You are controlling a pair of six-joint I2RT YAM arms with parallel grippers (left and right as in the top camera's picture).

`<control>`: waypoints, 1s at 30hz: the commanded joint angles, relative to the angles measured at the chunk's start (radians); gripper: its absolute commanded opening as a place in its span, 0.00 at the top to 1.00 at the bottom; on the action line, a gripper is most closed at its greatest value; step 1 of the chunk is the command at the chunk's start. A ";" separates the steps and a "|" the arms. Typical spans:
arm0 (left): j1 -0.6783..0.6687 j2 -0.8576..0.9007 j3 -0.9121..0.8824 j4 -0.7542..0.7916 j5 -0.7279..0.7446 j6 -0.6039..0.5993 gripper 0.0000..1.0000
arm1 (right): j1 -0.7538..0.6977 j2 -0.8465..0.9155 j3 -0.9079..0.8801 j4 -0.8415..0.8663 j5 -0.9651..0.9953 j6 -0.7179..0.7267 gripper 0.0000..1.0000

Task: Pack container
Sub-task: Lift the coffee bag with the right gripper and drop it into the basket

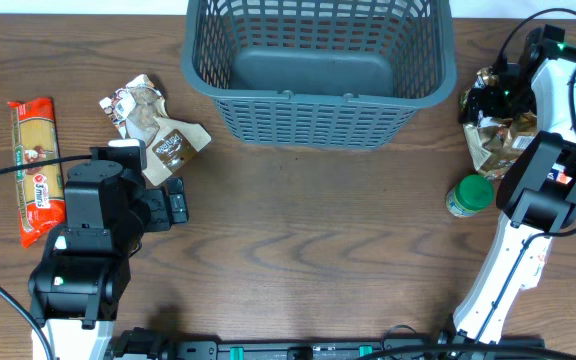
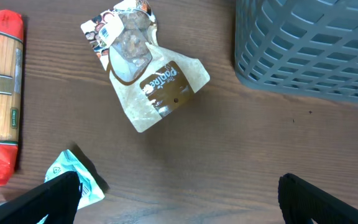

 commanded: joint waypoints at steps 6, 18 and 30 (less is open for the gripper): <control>-0.004 0.003 0.021 0.001 -0.012 0.017 0.01 | 0.020 0.153 -0.056 0.016 -0.023 0.031 0.04; -0.004 0.003 0.021 0.001 -0.012 0.017 0.02 | 0.021 0.153 -0.055 0.009 -0.023 0.031 0.99; -0.004 0.003 0.021 0.001 -0.012 0.018 0.02 | 0.021 0.103 -0.053 -0.016 -0.022 0.068 0.99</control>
